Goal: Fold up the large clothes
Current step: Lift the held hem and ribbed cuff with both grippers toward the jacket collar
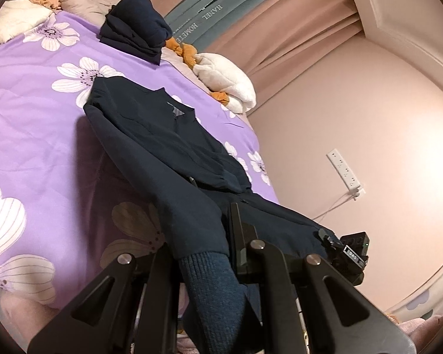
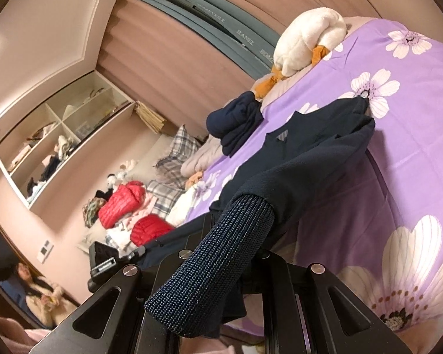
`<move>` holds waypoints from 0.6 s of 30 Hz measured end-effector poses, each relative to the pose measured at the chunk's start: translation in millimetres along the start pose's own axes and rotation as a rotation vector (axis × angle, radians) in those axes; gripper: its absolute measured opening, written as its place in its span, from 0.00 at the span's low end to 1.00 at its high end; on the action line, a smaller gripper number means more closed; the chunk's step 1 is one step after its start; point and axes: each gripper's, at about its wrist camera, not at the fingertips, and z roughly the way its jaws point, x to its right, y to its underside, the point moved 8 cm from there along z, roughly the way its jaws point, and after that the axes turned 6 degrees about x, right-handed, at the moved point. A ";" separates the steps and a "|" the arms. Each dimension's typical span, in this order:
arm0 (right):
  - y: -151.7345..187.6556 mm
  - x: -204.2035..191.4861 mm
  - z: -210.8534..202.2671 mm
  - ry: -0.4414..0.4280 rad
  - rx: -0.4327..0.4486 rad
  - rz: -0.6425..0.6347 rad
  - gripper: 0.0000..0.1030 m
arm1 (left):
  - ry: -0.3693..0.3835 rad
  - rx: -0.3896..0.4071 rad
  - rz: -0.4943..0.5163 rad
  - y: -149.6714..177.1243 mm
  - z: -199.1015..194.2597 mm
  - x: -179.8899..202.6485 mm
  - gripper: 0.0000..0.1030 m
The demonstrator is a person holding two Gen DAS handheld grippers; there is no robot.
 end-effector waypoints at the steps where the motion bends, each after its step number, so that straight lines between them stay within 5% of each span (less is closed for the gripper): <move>1: 0.5 0.0 -0.9 -0.002 -0.001 0.004 0.13 | -0.001 -0.001 0.000 0.3 -0.2 -0.2 0.10; 18: -4.0 -5.9 -11.8 -0.012 0.012 -0.020 0.13 | -0.052 0.012 0.117 1.5 -3.4 24.9 0.10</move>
